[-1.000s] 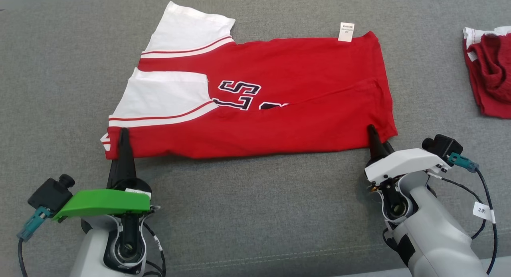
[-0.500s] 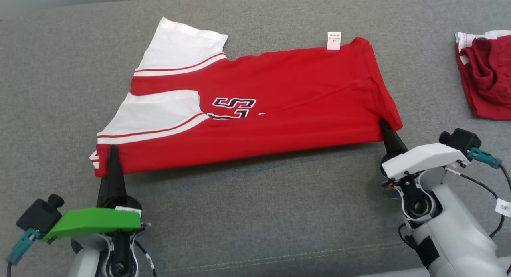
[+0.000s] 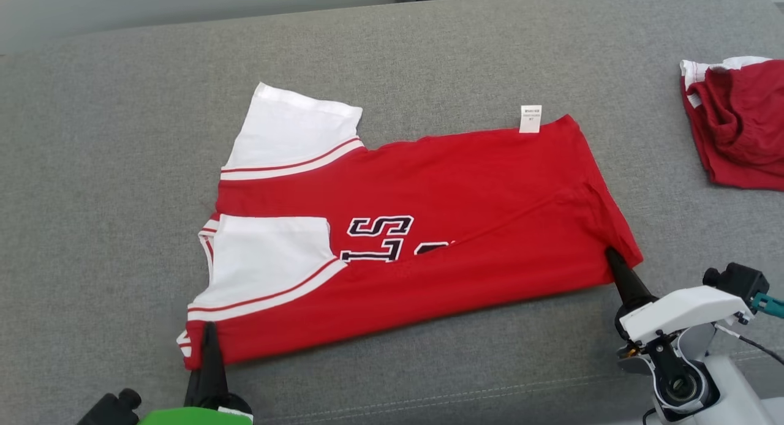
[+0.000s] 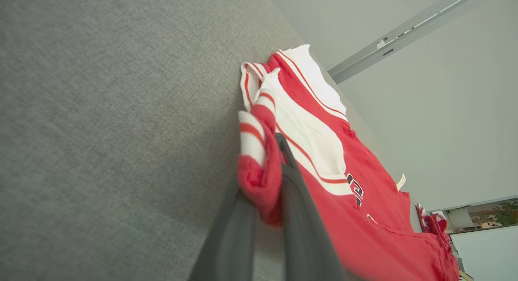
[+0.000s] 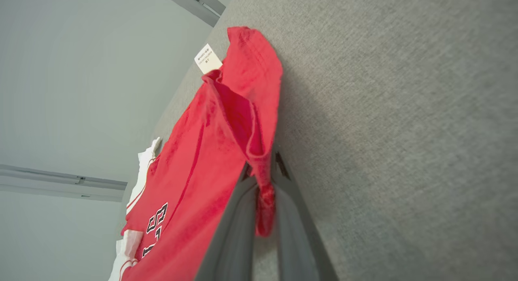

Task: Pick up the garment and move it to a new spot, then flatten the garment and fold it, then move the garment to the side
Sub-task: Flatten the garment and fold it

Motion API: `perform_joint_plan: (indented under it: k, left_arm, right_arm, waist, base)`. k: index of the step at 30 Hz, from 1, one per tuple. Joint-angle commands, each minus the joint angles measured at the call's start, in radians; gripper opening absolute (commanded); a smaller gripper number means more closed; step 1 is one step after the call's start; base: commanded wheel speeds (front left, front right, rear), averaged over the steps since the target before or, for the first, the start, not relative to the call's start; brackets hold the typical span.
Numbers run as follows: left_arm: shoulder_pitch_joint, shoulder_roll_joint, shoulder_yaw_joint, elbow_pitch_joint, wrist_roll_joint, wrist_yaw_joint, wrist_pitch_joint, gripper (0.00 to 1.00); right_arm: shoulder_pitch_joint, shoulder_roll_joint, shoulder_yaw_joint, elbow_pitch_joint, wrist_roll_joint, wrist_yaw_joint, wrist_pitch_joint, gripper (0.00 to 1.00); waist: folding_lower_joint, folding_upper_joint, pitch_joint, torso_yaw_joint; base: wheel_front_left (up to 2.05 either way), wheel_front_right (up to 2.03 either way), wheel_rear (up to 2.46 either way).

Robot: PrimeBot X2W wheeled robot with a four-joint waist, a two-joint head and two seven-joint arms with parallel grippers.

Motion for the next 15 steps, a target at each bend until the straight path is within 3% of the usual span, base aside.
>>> perform_joint_plan:
  k: [1,8,9,11,12,13,14,15]
  left_arm:
    - [0.000,-0.003,-0.005,0.027,0.014,0.006,-0.005,0.00]
    - [-0.053,-0.009,-0.047,0.149,0.056,-0.002,-0.004,0.00]
    - [-0.058,-0.010,-0.047,0.162,0.057,-0.003,-0.005,0.00]
    - [-0.066,-0.011,-0.045,0.179,0.061,-0.007,-0.006,0.00]
    - [-0.067,-0.005,-0.043,0.184,0.072,-0.006,-0.006,0.16]
    - [-0.064,-0.001,-0.041,0.187,0.074,-0.006,-0.006,0.47]
    - [-0.057,0.003,-0.037,0.188,0.076,-0.004,-0.007,0.98]
    - [-0.049,0.010,-0.037,0.188,0.084,0.001,-0.007,1.00]
  right_arm:
    - [0.013,0.007,-0.013,0.013,-0.012,-0.001,0.004,0.00]
    - [-0.010,0.030,-0.025,0.050,-0.056,-0.001,0.005,0.00]
    - [-0.009,0.028,-0.024,0.054,-0.071,-0.001,0.001,0.13]
    - [-0.005,0.020,-0.015,0.056,-0.106,-0.001,-0.009,0.49]
    - [0.000,0.015,-0.011,0.057,-0.124,-0.001,-0.015,0.92]
    - [0.007,0.011,-0.007,0.055,-0.142,-0.001,-0.020,1.00]
    - [0.012,0.009,-0.006,0.053,-0.154,-0.001,-0.025,1.00]
    - [0.018,0.010,-0.011,0.054,-0.158,-0.001,-0.030,1.00]
  waist:
    - [0.0000,0.0000,-0.010,-0.001]
    - [0.0000,0.0000,-0.031,-0.015]
    - [0.0000,0.0000,-0.034,-0.017]
    - [0.0000,0.0000,-0.038,-0.022]
    - [0.0000,0.0000,-0.041,-0.024]
    - [0.0000,0.0000,-0.043,-0.027]
    - [0.0000,0.0000,-0.045,-0.031]
    - [0.0000,0.0000,-0.046,-0.035]
  base:
    - [0.00,0.00,0.00]
    - [0.00,0.00,0.00]
    - [0.00,0.00,0.00]
    - [0.00,0.00,0.00]
    - [0.00,0.00,0.00]
    - [0.00,0.00,0.00]
    - [0.00,0.00,0.00]
    - [0.00,0.00,0.00]
